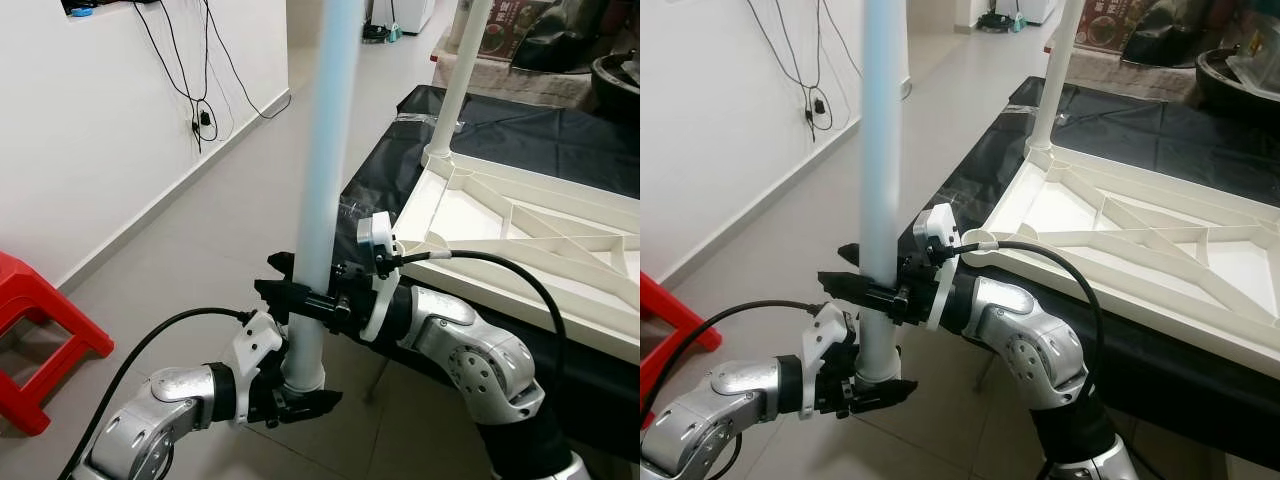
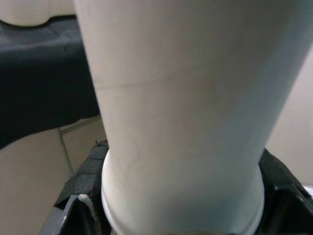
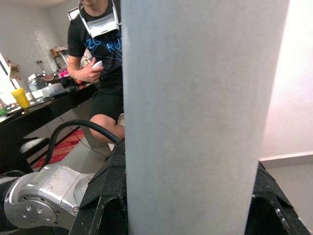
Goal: Building children table
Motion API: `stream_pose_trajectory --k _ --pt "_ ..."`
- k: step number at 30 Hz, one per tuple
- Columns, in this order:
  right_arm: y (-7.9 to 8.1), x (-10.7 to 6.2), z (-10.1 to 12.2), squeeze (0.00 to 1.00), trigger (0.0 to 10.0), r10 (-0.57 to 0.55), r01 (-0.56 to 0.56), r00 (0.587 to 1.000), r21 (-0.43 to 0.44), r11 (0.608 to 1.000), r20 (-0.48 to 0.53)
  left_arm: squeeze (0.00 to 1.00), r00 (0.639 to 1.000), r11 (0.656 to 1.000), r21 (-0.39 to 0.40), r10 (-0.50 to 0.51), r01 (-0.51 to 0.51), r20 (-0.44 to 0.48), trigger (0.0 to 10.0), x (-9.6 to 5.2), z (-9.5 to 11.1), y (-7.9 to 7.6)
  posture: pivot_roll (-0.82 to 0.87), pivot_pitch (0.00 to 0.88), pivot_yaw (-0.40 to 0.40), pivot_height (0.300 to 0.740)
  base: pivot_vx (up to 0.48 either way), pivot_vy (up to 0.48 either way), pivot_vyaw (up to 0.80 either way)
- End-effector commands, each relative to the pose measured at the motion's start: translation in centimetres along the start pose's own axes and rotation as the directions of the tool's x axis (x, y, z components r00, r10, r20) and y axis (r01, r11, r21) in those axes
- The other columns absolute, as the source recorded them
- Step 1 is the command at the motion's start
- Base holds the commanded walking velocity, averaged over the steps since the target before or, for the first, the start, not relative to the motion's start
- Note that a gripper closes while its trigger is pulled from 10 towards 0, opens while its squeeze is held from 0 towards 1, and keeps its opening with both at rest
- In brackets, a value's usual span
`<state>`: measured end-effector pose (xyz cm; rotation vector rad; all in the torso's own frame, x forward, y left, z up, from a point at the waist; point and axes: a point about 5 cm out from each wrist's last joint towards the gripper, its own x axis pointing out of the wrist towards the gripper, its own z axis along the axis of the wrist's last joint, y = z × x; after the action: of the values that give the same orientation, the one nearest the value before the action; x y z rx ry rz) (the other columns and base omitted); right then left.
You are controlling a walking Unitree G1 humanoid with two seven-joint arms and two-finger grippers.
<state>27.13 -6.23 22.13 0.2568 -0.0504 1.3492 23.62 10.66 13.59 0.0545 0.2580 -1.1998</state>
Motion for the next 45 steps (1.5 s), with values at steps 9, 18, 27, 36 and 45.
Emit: stream_pose_trajectory --k 9,18,27,36,45 --pt "0.4 0.2 -0.2 0.00 0.0 0.018 -0.018 1.000 -0.009 1.000 -0.011 0.00 0.998 0.998 -0.018 -0.056 0.056 -0.008 10.0 0.0 -0.1 -0.8 0.10 0.101 -0.008 0.740 0.000 0.000 0.00" --pt "0.3 0.2 -0.6 1.00 10.0 0.013 -0.014 0.998 -0.033 0.999 -0.054 0.00 0.997 0.997 -0.018 -0.074 0.074 -0.032 10.0 -0.3 -0.3 -1.0 0.10 0.107 -0.009 0.740 0.000 0.000 0.00" --pt "0.3 0.1 -0.9 0.00 10.0 0.013 -0.017 0.996 -0.044 0.999 -0.084 0.00 0.995 0.996 -0.021 -0.084 0.083 -0.052 10.0 -0.8 -0.6 -1.2 0.10 0.109 -0.010 0.740 0.000 0.000 0.00" --pt "0.4 0.2 -0.8 0.00 10.0 0.027 -0.030 0.996 -0.038 0.999 -0.082 0.00 0.991 0.995 -0.019 -0.099 0.098 -0.085 10.0 -1.1 -1.2 -1.4 0.10 0.110 -0.012 0.740 0.000 0.000 0.00" --pt "0.7 0.2 -0.7 0.00 0.0 0.043 -0.045 0.996 -0.026 0.999 -0.080 0.00 0.989 0.994 -0.026 -0.106 0.104 -0.099 10.0 -1.3 -1.5 -1.3 0.10 0.111 -0.010 0.740 0.000 0.000 0.00"
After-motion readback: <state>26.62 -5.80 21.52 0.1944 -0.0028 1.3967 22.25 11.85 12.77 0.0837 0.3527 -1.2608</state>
